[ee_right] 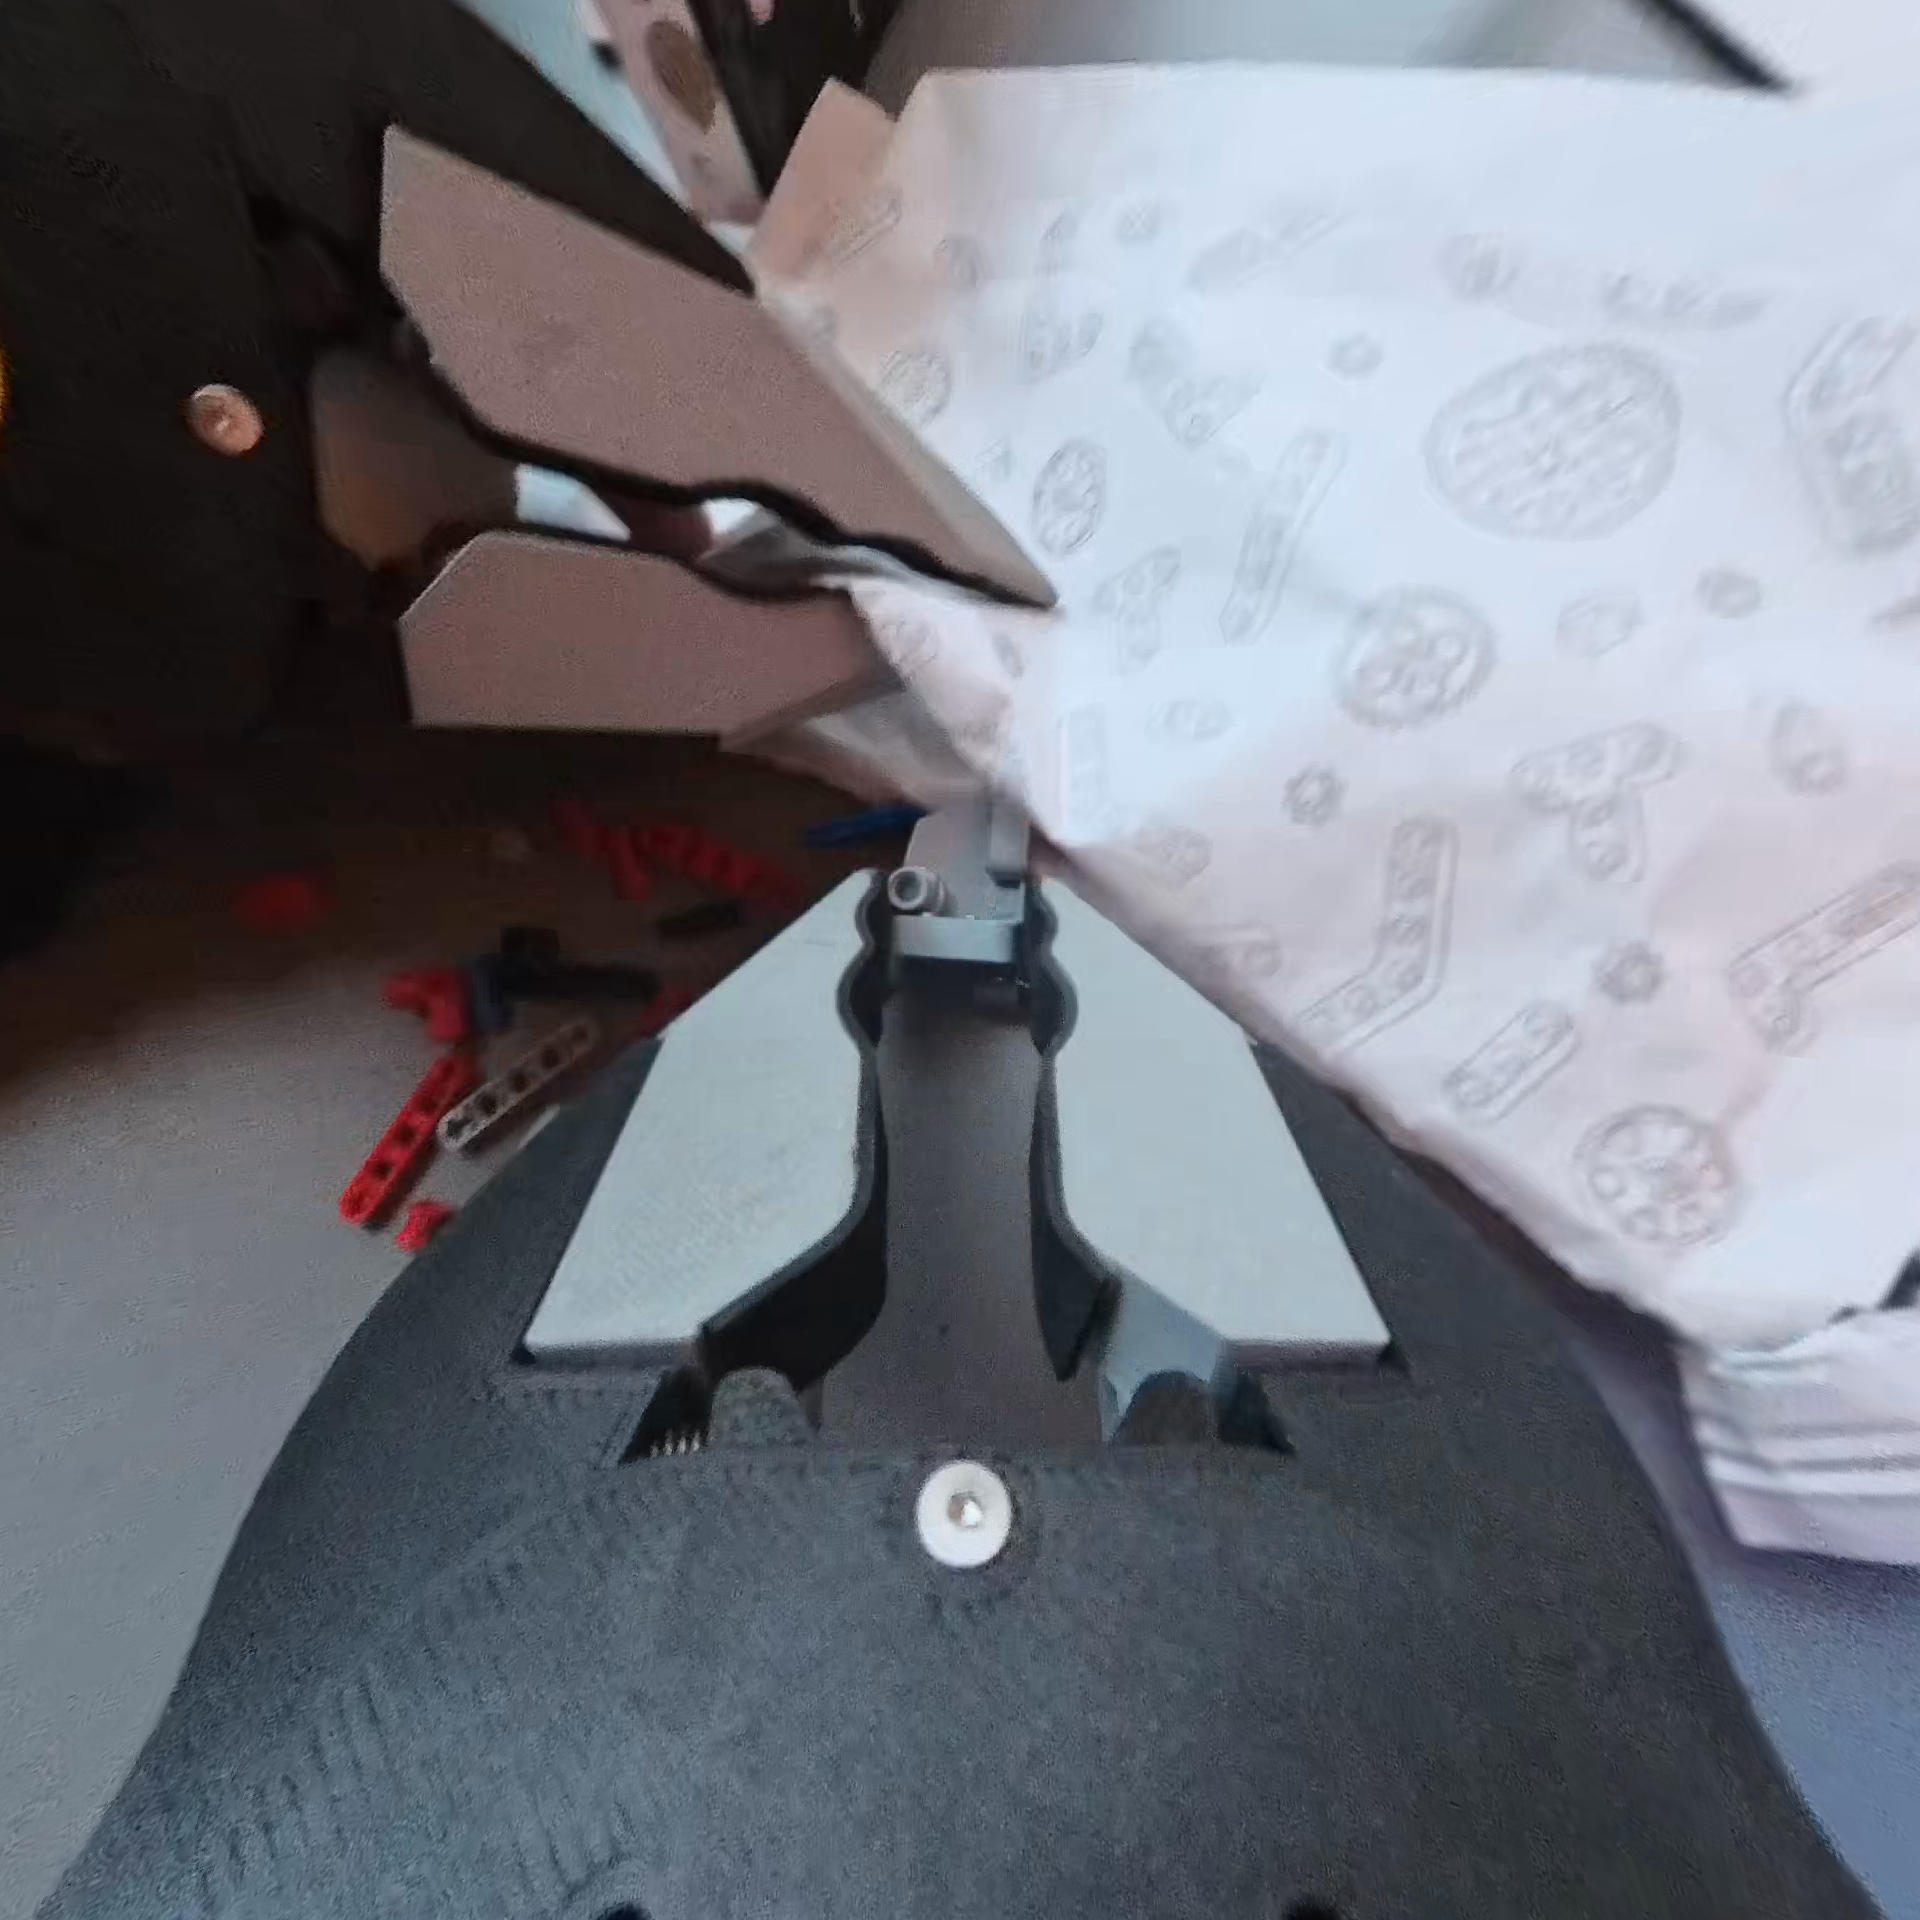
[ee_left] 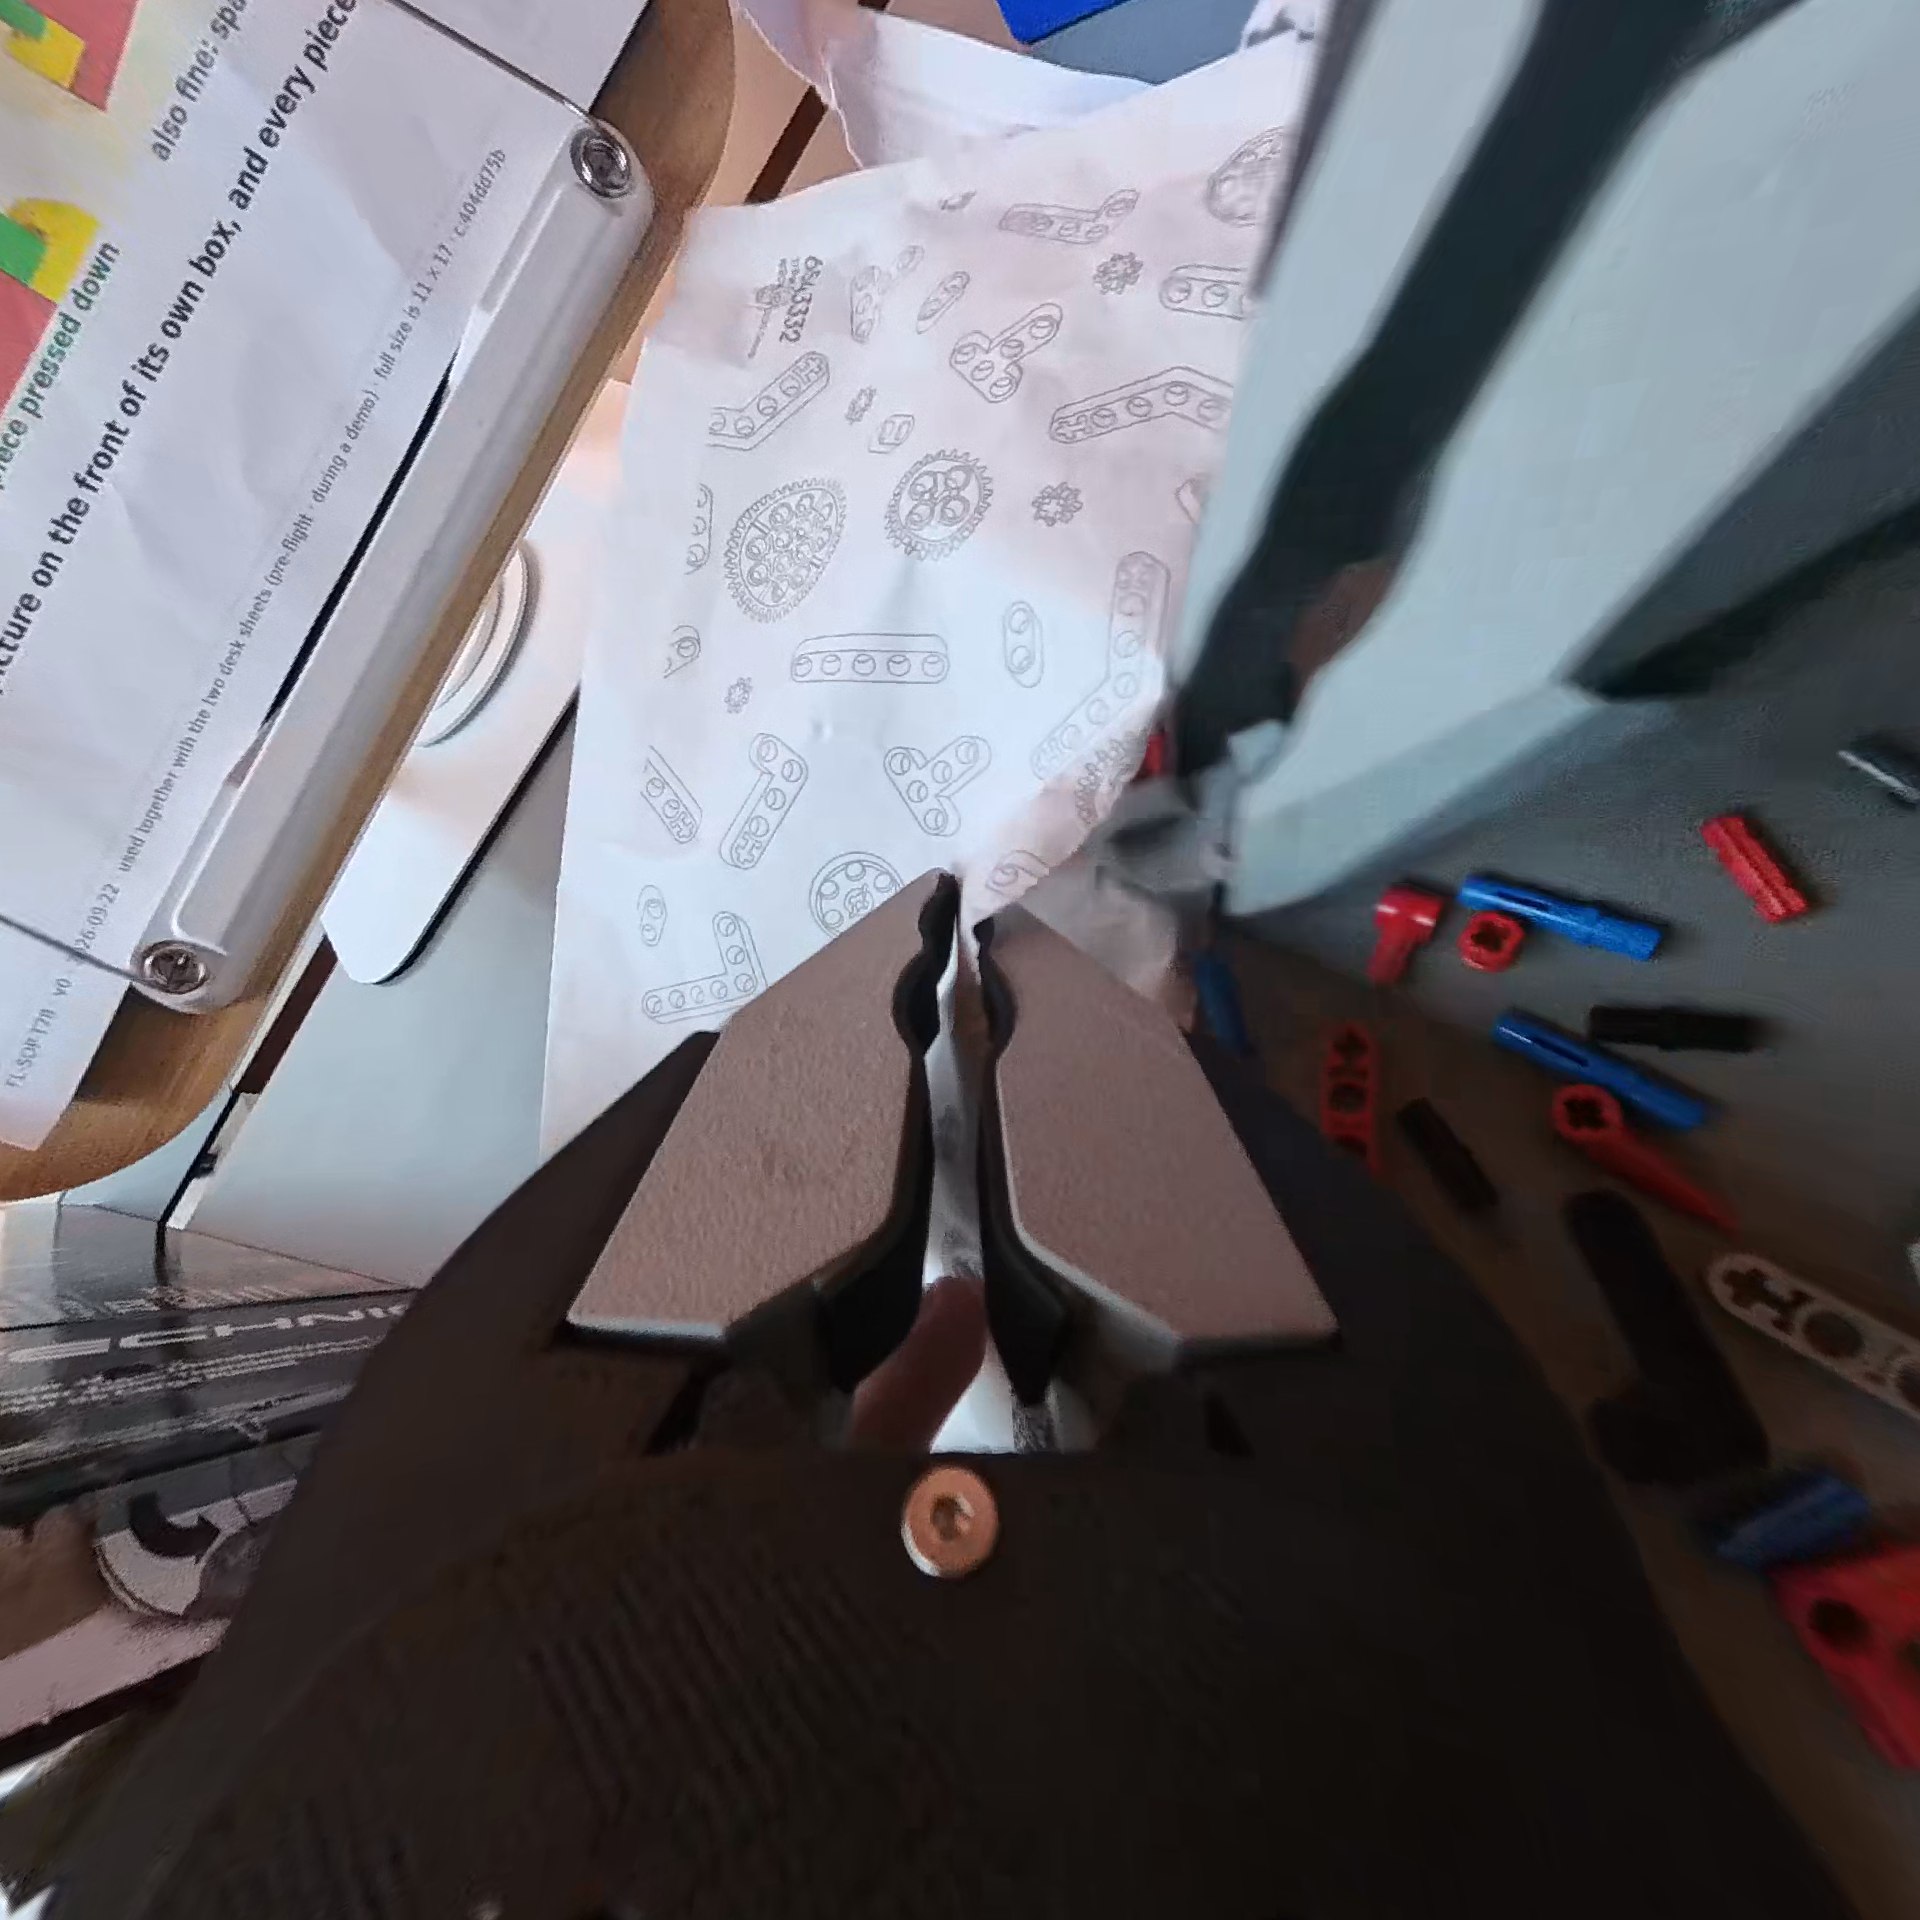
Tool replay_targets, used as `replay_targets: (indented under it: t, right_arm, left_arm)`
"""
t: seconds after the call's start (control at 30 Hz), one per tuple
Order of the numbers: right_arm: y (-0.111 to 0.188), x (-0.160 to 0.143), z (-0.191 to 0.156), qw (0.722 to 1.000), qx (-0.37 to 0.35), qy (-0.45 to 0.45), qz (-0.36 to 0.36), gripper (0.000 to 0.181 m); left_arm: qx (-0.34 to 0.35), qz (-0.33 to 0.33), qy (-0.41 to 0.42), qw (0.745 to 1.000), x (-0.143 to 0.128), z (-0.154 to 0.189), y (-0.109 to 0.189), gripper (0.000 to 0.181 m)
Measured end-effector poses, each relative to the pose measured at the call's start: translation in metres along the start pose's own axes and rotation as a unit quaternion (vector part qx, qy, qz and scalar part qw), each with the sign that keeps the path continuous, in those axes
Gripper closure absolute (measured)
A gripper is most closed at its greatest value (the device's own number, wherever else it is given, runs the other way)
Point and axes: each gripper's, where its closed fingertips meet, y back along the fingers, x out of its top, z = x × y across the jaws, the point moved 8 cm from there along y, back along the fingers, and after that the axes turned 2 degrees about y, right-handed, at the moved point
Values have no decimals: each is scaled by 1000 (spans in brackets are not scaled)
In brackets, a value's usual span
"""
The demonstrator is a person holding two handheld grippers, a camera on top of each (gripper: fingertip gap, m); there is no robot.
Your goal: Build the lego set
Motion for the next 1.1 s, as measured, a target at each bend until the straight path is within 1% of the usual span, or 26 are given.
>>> replay_targets:
  t: [0.03,0.1,0.2,0.23,0.3,0.4,0.47,0.5,0.57,0.6,0.63,0.7,0.73,0.8,0.87,0.9,0.93,0.97,1.0,1.1]
  right_arm:
    - [-1,5,2,1000,-20,10,9,159]
    - [5,8,1,999,-28,15,18,159]
    - [17,1,-2,1000,-17,9,23,159]
    - [20,-2,-2,1000,-9,-1,19,159]
    - [21,-3,-2,999,-1,-14,34,159]
    - [11,1,6,998,-38,-3,40,159]
    - [9,0,14,995,-90,5,31,159]
    - [13,0,11,996,-83,9,31,159]
    - [31,-1,-1,998,-45,15,49,159]
    - [44,-4,-5,998,-39,20,54,159]
    - [57,-10,-6,997,-49,24,51,159]
    - [81,-31,1,995,-95,15,29,159]
    - [89,-44,3,995,-98,-2,9,159]
    - [94,-70,2,997,-66,-39,-34,159]
    - [88,-87,3,995,-57,-59,-57,159]
    - [86,-90,3,995,-58,-57,-51,158]
    - [85,-89,3,996,-59,-54,-37,153]
    - [86,-88,3,996,-60,-52,-32,139]
    - [88,-87,3,996,-66,-50,-28,139]
    - [101,-78,6,996,-81,-44,17,137]
  left_arm:
    - [8,1,2,1000,0,-1,1,181]
    - [8,8,9,1000,1,-3,5,181]
    - [1,9,15,1000,1,-4,7,181]
    - [0,9,13,1000,1,-3,7,181]
    - [-9,14,19,1000,3,-1,7,181]
    - [-10,26,33,999,8,-1,12,181]
    - [-1,30,34,999,9,-4,16,181]
    - [2,29,36,999,8,-5,17,181]
    - [18,29,45,998,7,-10,18,181]
    - [35,31,48,998,6,-13,19,181]
    - [44,32,51,997,6,-16,19,181]
    - [55,29,58,996,4,-19,19,181]
    - [60,27,61,996,2,-20,19,181]
    - [65,31,68,995,2,-22,19,181]
    - [78,38,80,993,4,-25,20,181]
    - [81,42,87,992,5,-26,21,181]
    - [84,47,92,991,5,-27,22,181]
    - [89,51,94,990,5,-28,23,181]
    - [91,53,92,990,5,-28,23,181]
    - [98,56,93,989,5,-30,24,181]
